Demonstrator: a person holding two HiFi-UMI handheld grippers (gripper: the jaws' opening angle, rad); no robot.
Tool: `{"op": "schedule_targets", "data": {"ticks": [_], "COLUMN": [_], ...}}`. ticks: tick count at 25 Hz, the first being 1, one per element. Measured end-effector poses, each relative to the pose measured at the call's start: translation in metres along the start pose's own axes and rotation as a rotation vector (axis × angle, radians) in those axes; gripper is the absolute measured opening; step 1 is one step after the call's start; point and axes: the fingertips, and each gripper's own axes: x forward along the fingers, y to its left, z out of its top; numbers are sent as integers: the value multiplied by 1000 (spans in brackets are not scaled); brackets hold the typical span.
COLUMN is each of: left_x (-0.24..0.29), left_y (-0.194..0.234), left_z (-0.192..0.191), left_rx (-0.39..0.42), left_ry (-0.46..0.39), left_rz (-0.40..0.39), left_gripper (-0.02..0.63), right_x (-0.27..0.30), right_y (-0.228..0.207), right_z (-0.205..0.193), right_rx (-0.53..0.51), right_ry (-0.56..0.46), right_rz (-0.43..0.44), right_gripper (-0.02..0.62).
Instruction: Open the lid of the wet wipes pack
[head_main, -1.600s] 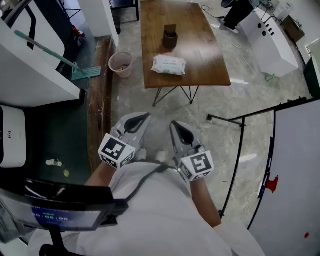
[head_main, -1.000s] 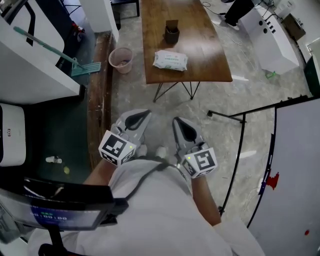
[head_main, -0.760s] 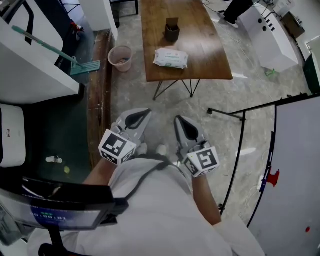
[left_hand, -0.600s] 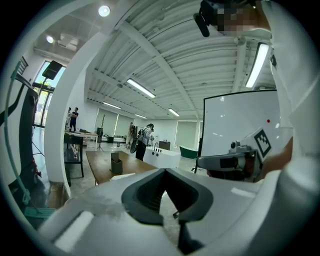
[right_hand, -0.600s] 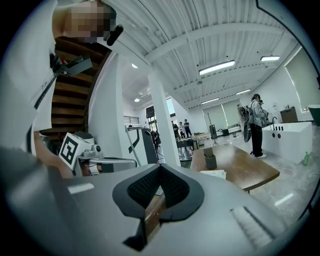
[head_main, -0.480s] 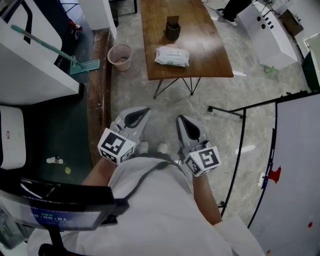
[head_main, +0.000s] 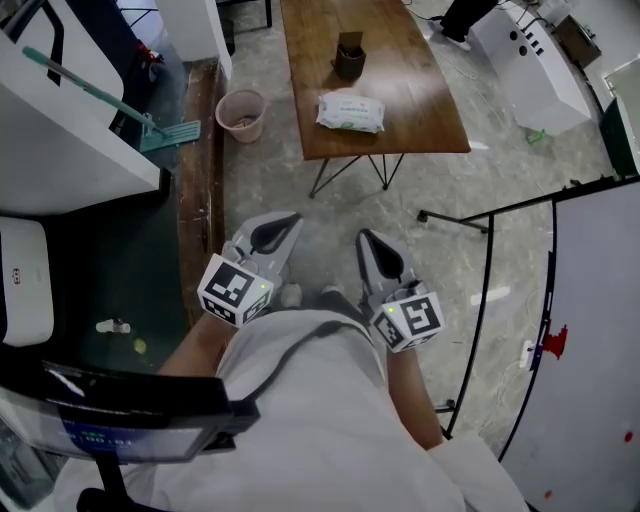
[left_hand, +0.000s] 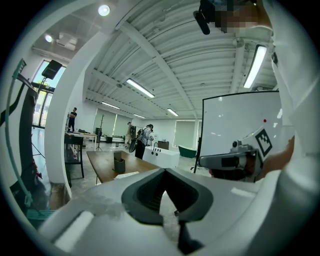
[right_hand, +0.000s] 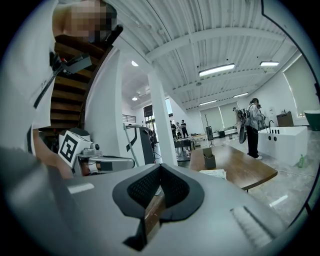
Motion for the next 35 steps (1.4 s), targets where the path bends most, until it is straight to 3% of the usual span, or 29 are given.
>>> {"op": "schedule_targets", "data": {"ticks": [14, 26, 35], "left_x": [11, 88, 152], "left_y": [7, 53, 80], "left_z": [1, 25, 43], "left_rx": [-10, -35, -10], "left_ry": [-1, -4, 25], "left_rz": [-32, 13, 75], "left_gripper": [6, 6, 6], "right_x": [6, 68, 109], "right_y": [-22, -103, -166], "right_z": [1, 24, 44], "right_rx": [-11, -30, -30], "right_ry": [-3, 19, 17], "right_rz": [-23, 44, 105], "right_gripper": [9, 9, 9]}}
